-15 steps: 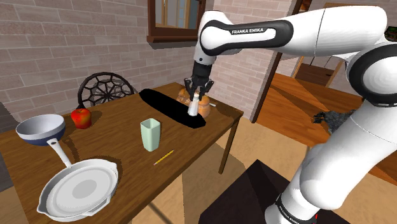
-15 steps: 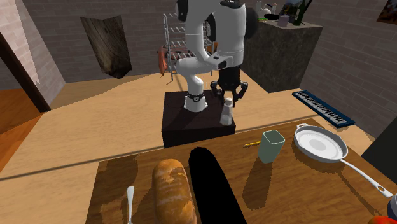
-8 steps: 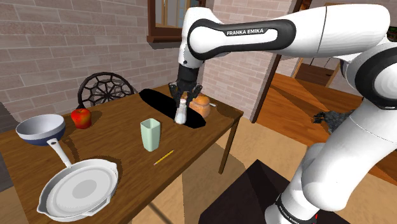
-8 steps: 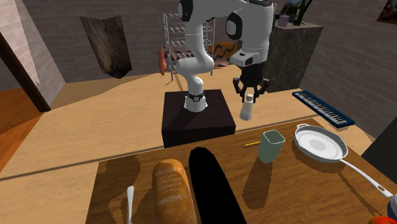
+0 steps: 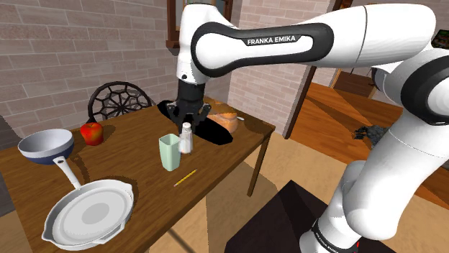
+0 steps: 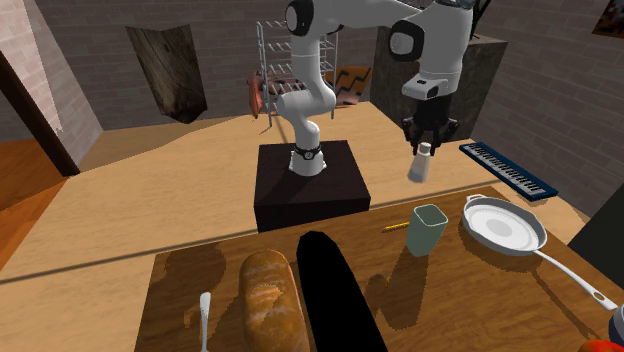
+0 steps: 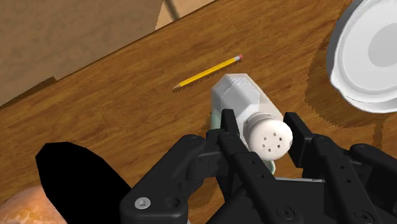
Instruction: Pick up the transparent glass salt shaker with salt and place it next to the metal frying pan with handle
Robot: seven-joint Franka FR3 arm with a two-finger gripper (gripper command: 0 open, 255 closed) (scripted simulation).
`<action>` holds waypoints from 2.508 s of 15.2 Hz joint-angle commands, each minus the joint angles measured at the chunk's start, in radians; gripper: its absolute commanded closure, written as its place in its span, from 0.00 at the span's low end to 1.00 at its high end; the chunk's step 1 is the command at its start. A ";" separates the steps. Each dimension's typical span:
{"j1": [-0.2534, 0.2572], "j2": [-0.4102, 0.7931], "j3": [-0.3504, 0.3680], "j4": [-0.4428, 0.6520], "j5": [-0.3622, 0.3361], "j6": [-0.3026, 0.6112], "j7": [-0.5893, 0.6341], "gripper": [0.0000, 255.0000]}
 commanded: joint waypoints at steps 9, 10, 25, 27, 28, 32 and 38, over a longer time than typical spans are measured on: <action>0.121 0.170 0.119 0.200 -0.069 -0.029 0.257 1.00; 0.136 0.192 0.129 0.228 -0.080 -0.035 0.283 1.00; 0.201 0.306 0.158 0.221 -0.137 0.076 0.389 1.00; 0.201 0.309 0.158 0.199 -0.139 0.102 0.390 1.00; 0.201 0.312 0.157 0.189 -0.140 0.115 0.391 1.00; 0.201 0.323 0.155 0.149 -0.145 0.164 0.394 1.00; 0.203 0.346 0.151 0.097 -0.157 0.237 0.401 1.00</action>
